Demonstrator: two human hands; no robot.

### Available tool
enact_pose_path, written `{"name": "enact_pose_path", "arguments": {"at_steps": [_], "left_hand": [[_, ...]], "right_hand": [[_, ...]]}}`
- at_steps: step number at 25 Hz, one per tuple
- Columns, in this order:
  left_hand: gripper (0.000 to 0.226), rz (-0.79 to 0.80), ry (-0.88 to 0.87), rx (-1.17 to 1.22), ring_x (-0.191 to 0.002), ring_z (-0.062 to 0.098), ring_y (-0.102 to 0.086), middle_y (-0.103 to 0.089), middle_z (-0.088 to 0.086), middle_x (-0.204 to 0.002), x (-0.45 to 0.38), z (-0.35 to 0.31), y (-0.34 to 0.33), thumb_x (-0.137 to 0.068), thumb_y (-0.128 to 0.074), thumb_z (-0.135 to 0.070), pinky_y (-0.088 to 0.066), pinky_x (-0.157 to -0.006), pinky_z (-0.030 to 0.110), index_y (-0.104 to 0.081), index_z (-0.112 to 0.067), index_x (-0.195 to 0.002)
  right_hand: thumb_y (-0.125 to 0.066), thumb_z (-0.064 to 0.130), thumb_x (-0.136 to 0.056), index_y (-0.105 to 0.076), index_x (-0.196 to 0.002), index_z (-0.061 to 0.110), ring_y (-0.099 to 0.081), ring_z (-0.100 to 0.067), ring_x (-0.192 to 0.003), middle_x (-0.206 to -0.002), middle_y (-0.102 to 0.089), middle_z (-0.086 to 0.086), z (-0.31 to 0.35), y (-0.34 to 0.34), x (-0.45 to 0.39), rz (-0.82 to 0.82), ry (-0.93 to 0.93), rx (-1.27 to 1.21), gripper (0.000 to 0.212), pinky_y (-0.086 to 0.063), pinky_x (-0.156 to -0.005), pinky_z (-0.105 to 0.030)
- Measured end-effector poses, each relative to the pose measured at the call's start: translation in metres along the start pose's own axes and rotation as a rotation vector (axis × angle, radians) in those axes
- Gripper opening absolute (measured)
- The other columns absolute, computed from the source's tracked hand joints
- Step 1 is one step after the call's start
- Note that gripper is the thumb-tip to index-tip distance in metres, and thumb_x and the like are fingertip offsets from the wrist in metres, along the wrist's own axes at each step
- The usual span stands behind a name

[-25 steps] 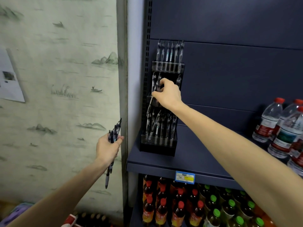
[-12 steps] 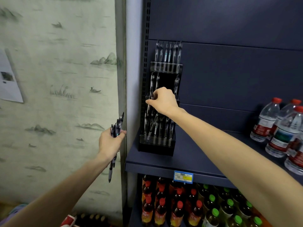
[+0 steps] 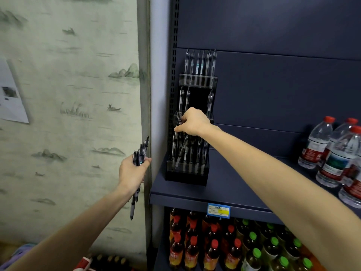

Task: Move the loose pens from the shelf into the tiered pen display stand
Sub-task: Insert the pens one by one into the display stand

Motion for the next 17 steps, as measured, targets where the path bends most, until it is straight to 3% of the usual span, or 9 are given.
{"name": "enact_pose_path", "arguments": {"at_steps": [4,8,12,17], "left_hand": [[0.013,0.006,-0.013,-0.005,-0.049,0.020,-0.045,-0.049,-0.003,-0.051,0.000,-0.003,0.003,-0.092,-0.073,-0.021,-0.039,-0.043,0.026,-0.067,-0.014,-0.083],[0.016,0.005,-0.022,-0.001,-0.046,0.020,-0.043,-0.048,-0.002,-0.049,-0.002,-0.003,0.001,-0.092,-0.072,-0.019,-0.039,-0.044,0.028,-0.065,-0.013,-0.079],[0.019,0.016,-0.035,0.004,-0.044,0.020,-0.042,-0.048,0.002,-0.051,0.000,-0.005,-0.006,-0.094,-0.071,-0.018,-0.038,-0.045,0.029,-0.063,-0.003,-0.084],[0.017,0.027,-0.050,-0.002,-0.044,0.020,-0.042,-0.049,0.000,-0.051,0.003,-0.011,-0.010,-0.093,-0.073,-0.019,-0.039,-0.045,0.028,-0.063,-0.013,-0.081]], "right_hand": [[-0.075,0.026,-0.093,-0.070,-0.083,0.003,-0.074,-0.026,-0.071,-0.074,-0.073,-0.008,-0.002,0.007,-0.003,-0.016,0.023,-0.159,0.026,-0.064,-0.071,-0.040],[-0.067,0.024,-0.098,-0.072,-0.097,0.006,-0.076,-0.021,-0.070,-0.088,-0.076,-0.008,-0.012,0.024,0.005,-0.268,0.011,-0.482,0.019,-0.065,-0.066,-0.040],[-0.061,0.018,-0.102,-0.069,-0.103,0.018,-0.075,-0.022,-0.084,-0.110,-0.074,-0.007,-0.016,0.012,0.017,-0.254,-0.151,-0.998,0.008,-0.062,-0.086,-0.039],[-0.058,0.015,-0.104,-0.068,-0.116,0.012,-0.072,-0.018,-0.090,-0.109,-0.073,-0.004,-0.015,-0.004,0.028,-0.175,-0.161,-1.166,0.016,-0.056,-0.097,-0.039]]}}
Point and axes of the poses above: each hand's wrist, its own x-axis away from the middle knuckle, its own y-axis out of the back of the hand, z = x × y, the point moved 2 cm from there along -x, towards the middle knuckle
